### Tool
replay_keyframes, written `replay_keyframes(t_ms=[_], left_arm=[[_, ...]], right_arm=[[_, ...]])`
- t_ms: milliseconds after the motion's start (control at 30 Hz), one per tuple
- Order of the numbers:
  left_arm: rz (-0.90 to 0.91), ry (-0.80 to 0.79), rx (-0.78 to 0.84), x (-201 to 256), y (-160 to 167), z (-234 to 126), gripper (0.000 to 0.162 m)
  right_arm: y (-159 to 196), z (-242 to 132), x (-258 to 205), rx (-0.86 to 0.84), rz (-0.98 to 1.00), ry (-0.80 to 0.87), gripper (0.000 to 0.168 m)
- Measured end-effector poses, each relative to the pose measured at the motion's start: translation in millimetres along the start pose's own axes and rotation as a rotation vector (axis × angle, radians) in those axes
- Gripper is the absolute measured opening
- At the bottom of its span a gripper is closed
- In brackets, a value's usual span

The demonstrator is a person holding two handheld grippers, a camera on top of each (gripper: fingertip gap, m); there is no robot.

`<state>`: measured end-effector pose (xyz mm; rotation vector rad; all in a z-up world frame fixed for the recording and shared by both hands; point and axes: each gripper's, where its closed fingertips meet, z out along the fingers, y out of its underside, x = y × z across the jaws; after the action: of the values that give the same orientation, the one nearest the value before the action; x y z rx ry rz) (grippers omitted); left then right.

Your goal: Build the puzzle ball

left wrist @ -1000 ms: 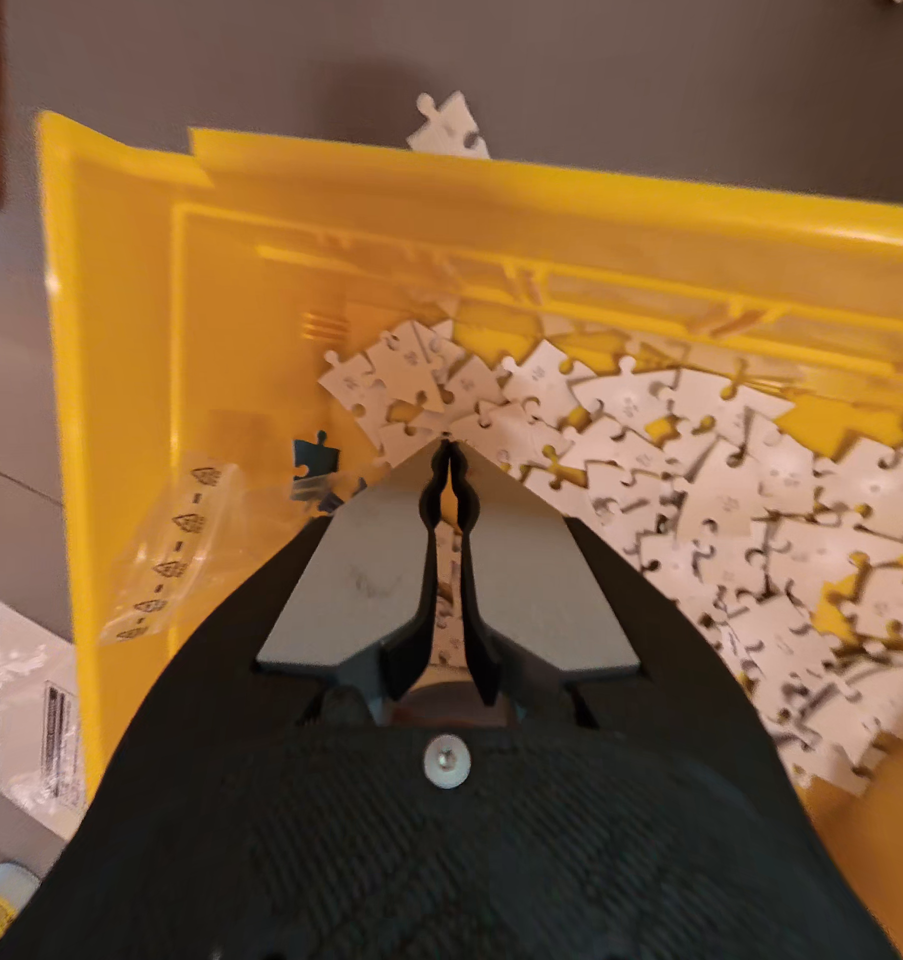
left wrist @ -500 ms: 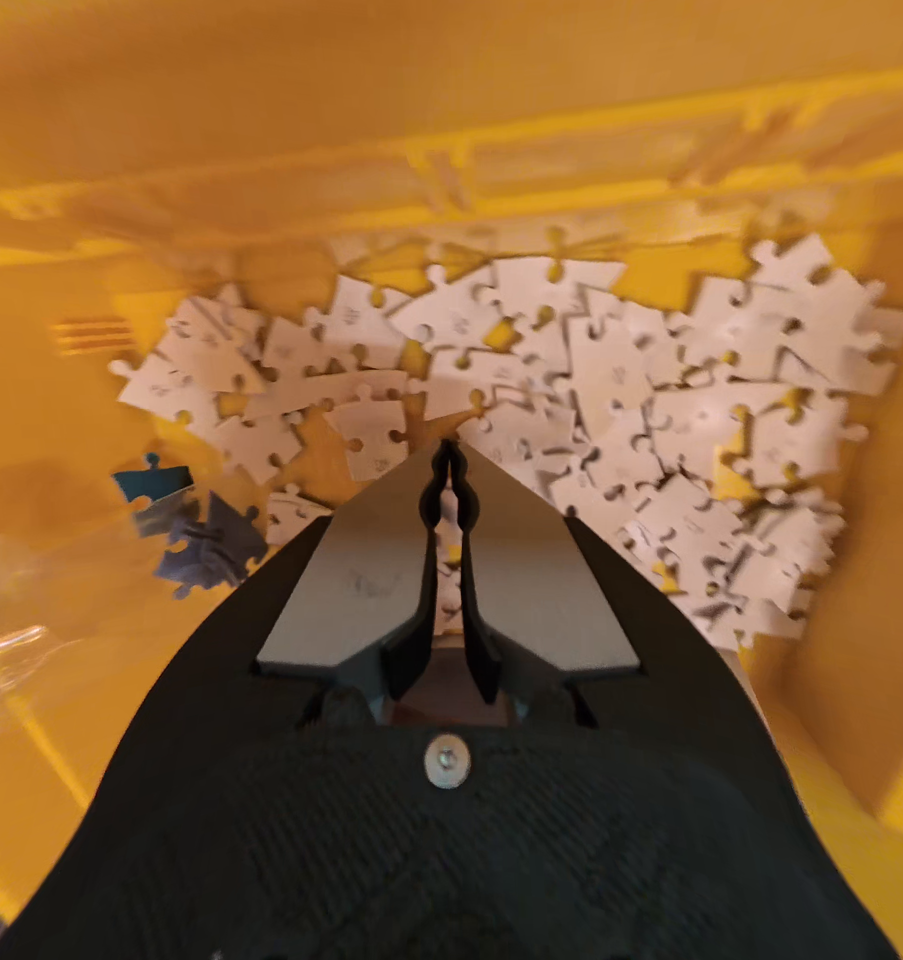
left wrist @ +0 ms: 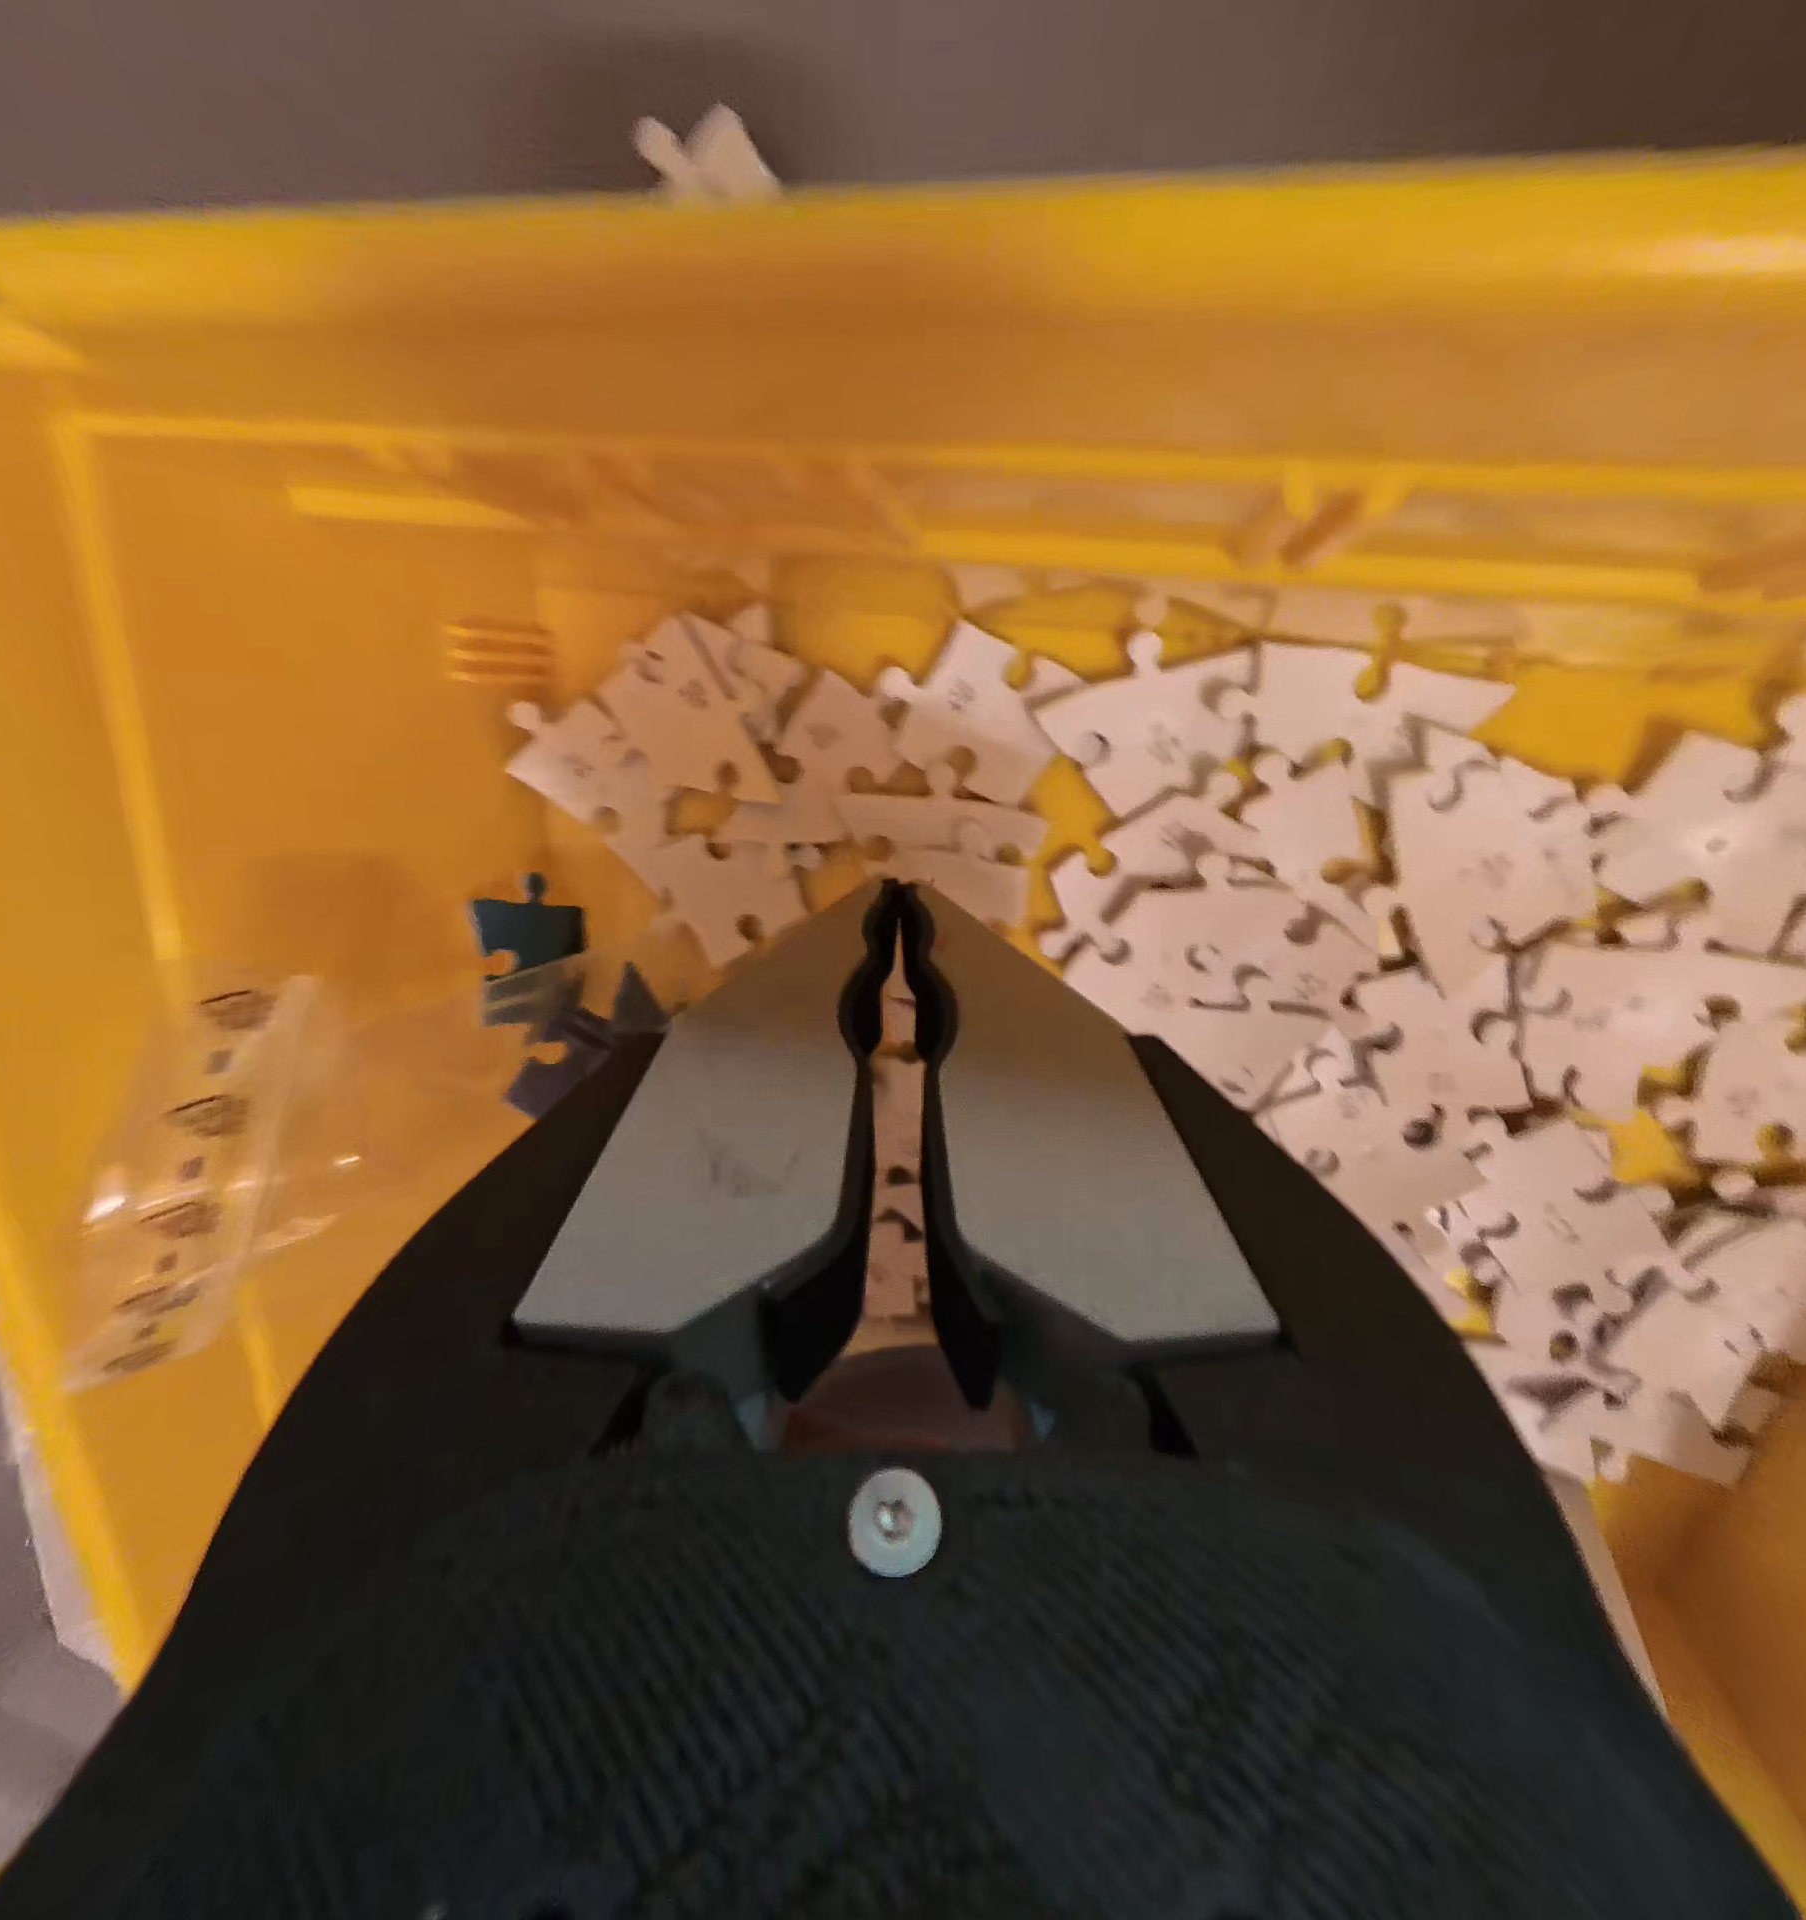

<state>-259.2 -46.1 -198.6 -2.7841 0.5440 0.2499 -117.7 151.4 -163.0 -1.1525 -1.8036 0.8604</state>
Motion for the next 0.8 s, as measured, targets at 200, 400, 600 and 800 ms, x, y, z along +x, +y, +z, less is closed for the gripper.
replay_keyframes(t_ms=[200,400,600,800], left_arm=[[0.131,0.097,-0.05,32.5,11.7,-2.3,0.0],[0.134,0.189,-0.062,45.6,19.9,-7.5,0.0],[0.183,0.213,-0.096,54.7,28.9,-10.4,0.0],[0.18,0.193,-0.073,49.9,25.4,-12.8,0.0]], right_arm=[[0.7,0.6,-0.8,-0.003,-0.002,-0.003,0.045],[0.1,-0.1,-0.5,-0.002,-0.003,0.0,0.045],[0.7,0.3,-0.9,-0.004,-0.004,-0.002,0.045],[-0.1,-0.5,-0.7,-0.001,-0.004,-0.001,0.045]])
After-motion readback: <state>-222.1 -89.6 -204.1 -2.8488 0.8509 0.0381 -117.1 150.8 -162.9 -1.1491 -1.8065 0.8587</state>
